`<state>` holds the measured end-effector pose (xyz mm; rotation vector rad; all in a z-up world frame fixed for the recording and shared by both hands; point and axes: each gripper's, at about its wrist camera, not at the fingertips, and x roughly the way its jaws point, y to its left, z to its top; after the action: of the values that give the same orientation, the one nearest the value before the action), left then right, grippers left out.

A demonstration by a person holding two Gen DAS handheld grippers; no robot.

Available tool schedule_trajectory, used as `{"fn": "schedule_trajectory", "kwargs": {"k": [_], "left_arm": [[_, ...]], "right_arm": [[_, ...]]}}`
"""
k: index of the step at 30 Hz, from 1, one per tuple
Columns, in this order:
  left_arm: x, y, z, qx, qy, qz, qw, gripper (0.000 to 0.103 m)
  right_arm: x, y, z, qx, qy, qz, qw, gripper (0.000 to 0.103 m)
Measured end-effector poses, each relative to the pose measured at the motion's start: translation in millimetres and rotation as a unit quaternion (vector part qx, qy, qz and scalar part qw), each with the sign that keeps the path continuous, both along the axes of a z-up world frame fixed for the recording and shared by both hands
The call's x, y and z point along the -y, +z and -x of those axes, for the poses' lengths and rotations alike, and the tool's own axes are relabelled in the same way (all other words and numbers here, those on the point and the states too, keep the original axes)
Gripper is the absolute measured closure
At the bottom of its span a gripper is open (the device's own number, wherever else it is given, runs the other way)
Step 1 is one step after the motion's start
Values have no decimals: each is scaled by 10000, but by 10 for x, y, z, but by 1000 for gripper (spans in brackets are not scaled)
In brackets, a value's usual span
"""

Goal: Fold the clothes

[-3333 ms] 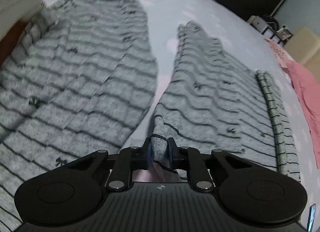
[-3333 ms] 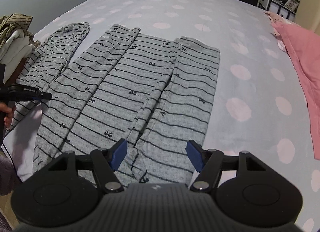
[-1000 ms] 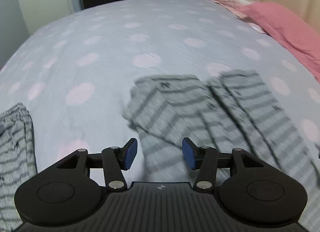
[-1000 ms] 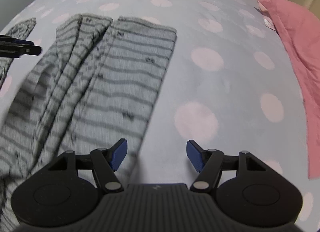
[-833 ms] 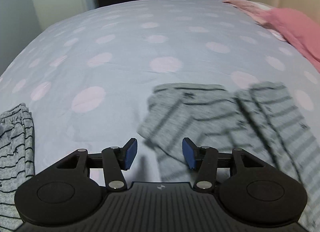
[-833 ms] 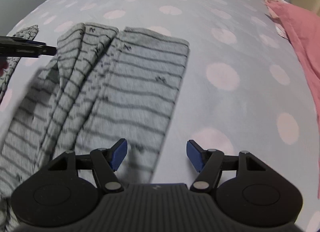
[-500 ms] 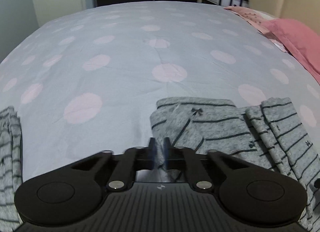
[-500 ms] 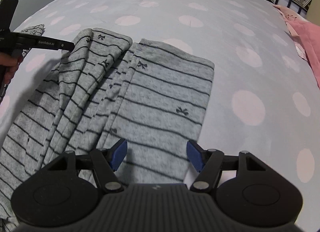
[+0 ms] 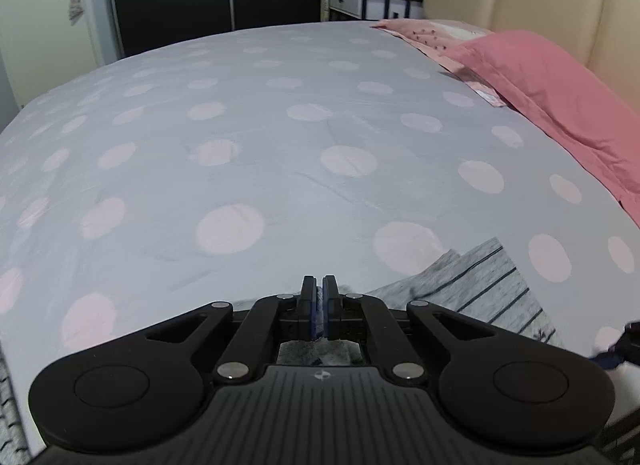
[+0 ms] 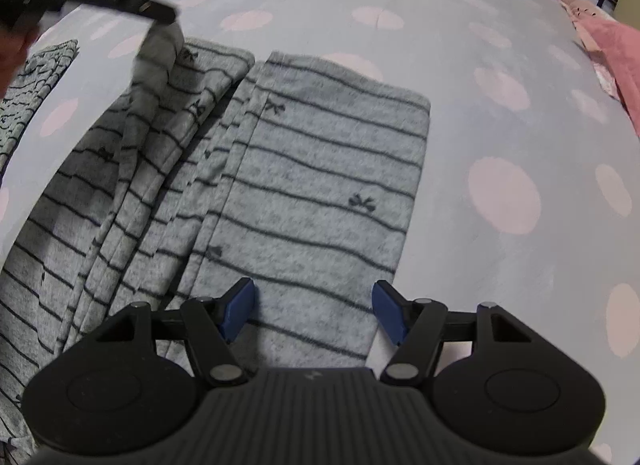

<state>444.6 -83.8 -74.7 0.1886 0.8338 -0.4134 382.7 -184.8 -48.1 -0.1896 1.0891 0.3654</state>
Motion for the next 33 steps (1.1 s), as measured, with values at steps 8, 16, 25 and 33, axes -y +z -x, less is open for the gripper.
{"fn": "schedule_trajectory", "kwargs": {"k": [8,16,25,33], "left_arm": [[230,-413,-229,-301,110,50,9995,102],[111,-237,66,166,-185,213,9995,56],[129,-367,394,-338,-485,-98,9982,75],[32,-652,286,-542,-216,226,9980,90]], "right_arm": [[4,-75,-2,-28,37,-24,10000,34],[42,-38,22,60,13,-111,9999,34],[-66,207,-1,404,-69,-965,9945,61],[-425,14,-263,444,-52,-1066,9933,67]]}}
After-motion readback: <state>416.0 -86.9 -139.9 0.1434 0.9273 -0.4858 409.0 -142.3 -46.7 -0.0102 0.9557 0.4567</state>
